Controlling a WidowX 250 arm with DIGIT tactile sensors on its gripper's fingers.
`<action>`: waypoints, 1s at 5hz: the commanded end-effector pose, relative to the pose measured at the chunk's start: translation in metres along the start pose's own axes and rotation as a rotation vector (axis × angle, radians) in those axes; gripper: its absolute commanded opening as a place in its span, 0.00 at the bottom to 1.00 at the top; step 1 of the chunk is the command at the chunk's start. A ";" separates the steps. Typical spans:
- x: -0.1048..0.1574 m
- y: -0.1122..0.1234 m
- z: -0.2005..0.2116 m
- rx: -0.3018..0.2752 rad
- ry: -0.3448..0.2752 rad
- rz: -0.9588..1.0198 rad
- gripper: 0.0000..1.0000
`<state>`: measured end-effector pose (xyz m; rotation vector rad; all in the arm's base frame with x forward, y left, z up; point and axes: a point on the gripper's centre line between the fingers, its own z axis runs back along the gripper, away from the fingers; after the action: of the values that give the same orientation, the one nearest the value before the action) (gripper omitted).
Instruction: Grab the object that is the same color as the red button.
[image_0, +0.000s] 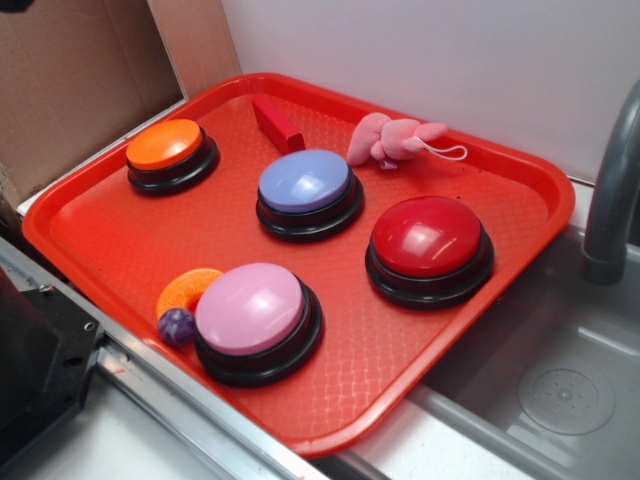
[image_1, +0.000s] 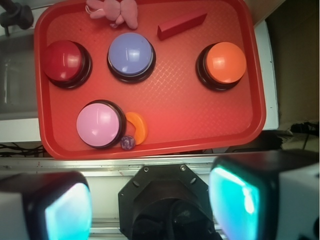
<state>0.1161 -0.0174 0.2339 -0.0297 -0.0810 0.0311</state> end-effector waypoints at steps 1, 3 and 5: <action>0.000 0.000 0.000 0.000 0.000 0.000 1.00; 0.044 0.006 -0.023 -0.021 -0.018 0.166 1.00; 0.105 0.029 -0.068 -0.028 -0.123 0.507 1.00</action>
<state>0.2231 0.0069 0.1624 -0.0627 -0.1548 0.5322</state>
